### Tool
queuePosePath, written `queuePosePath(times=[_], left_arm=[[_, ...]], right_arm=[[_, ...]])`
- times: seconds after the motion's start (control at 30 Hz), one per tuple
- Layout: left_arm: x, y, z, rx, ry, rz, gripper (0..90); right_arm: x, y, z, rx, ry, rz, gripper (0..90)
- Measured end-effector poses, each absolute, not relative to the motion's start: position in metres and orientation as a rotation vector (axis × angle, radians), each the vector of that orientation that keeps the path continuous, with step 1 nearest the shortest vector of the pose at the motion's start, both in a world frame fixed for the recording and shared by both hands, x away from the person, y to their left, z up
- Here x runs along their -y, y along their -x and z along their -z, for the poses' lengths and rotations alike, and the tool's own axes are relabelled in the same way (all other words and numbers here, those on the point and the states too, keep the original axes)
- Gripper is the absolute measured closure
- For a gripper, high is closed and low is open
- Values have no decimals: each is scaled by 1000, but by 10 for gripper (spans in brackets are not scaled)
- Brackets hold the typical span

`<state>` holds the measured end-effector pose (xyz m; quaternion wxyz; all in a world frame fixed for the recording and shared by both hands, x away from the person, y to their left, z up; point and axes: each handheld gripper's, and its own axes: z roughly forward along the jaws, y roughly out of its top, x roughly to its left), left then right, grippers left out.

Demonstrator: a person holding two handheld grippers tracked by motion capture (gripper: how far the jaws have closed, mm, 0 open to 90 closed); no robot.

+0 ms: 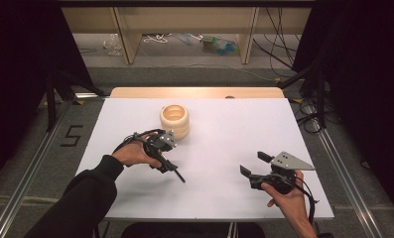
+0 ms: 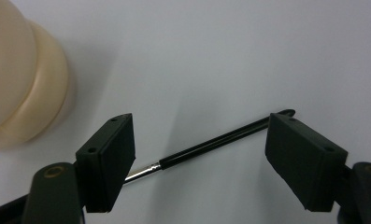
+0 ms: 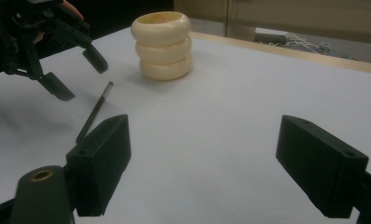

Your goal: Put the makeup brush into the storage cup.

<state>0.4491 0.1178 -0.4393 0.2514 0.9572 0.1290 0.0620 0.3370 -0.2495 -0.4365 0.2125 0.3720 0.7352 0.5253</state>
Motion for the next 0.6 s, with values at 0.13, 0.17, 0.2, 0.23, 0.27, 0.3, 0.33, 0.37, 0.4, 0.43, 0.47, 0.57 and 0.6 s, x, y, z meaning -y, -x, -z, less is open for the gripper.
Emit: queuePosePath(times=[0.13,0.17,0.2,0.23,0.27,0.3,0.33,0.37,0.4,0.43,0.47,0.57,0.6], left_arm=[[-117,-453,445,-329,-2626,-162,264],[-117,-454,446,-321,-2631,-152,271],[-117,-455,446,-325,-2630,-143,280],[-118,-456,446,-328,-2628,-144,278],[-118,-457,447,-323,-2633,-142,279],[-118,-457,447,-329,-2634,-138,280],[-118,-457,447,-321,-2639,-141,279],[-118,-457,448,-318,-2641,-138,279],[-119,-457,448,-312,-2648,-137,282],[-119,-457,447,-310,-2652,-141,288],[-120,-457,447,-307,-2653,-147,289],[-119,-456,446,-308,-2657,-144,289],[-119,-456,445,-298,-2661,-145,289]], right_arm=[[251,-335,435,-2072,-1042,-1413,190],[252,-335,435,-2072,-1042,-1412,190],[252,-336,435,-2073,-1042,-1412,190],[251,-335,434,-2077,-1049,-1414,190],[251,-336,435,-2065,-1047,-1425,190],[250,-336,436,-2056,-1046,-1433,190],[251,-336,435,-2066,-1040,-1413,190],[251,-336,435,-2066,-1040,-1414,190],[250,-337,436,-2050,-1036,-1433,190],[249,-336,436,-2054,-1046,-1434,190],[250,-337,436,-2046,-1025,-1431,190],[248,-338,438,-2051,-1035,-1455,190],[248,-338,438,-2051,-1035,-1455,190]])
